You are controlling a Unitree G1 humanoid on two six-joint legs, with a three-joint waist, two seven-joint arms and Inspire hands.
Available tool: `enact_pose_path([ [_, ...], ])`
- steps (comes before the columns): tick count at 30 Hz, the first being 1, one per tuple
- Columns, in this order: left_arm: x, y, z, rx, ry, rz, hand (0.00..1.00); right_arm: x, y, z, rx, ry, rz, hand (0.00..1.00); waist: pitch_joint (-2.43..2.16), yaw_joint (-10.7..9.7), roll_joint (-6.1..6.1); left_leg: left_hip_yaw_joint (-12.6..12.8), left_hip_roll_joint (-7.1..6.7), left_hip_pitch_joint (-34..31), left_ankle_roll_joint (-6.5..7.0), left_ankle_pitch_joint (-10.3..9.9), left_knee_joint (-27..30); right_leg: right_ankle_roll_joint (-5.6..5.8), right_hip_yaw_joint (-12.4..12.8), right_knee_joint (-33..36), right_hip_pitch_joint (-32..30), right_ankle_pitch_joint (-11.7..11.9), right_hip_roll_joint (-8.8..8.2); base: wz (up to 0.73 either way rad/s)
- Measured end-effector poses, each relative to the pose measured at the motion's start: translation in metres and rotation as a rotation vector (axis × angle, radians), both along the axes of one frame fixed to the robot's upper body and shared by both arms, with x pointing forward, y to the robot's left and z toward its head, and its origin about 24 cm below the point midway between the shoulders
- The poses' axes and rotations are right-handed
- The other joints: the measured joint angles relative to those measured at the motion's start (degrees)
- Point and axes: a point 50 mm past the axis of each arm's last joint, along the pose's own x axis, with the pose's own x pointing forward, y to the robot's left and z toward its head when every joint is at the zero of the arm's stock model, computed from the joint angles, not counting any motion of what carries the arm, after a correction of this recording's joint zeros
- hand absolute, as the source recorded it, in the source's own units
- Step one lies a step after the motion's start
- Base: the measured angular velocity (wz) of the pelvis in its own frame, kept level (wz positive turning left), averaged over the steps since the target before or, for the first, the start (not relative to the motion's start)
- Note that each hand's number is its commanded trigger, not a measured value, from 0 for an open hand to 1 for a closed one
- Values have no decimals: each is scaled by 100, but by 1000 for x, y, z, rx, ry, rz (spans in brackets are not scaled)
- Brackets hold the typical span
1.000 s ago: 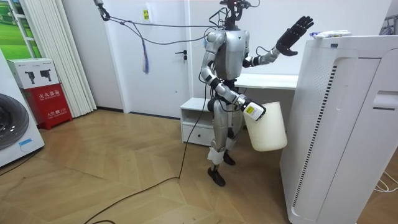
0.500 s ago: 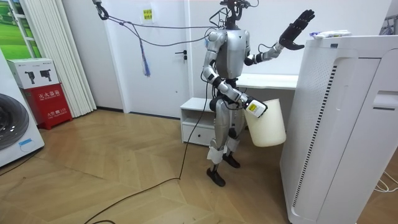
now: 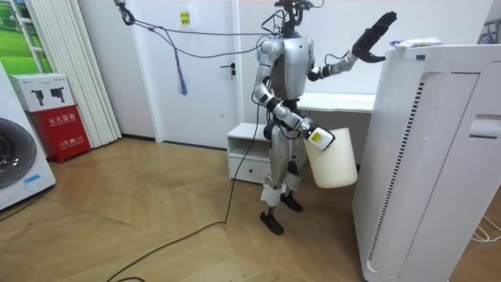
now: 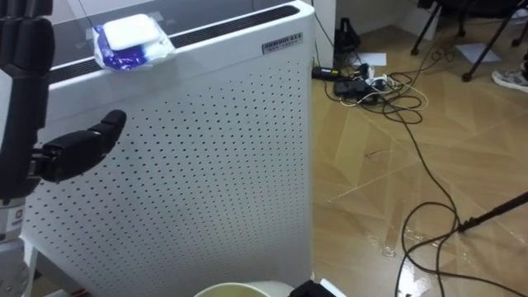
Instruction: Pick garbage
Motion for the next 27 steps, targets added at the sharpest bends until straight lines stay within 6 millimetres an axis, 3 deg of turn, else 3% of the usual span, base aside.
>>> enact_pose_path([
  [27, 10, -2, -8, 49, 204, 22, 0, 2, 1, 2, -25, -2, 13, 100, -26, -147, 51, 6, -8, -48, 0, 0, 32, 7, -3, 15, -25, -5, -12, 0],
])
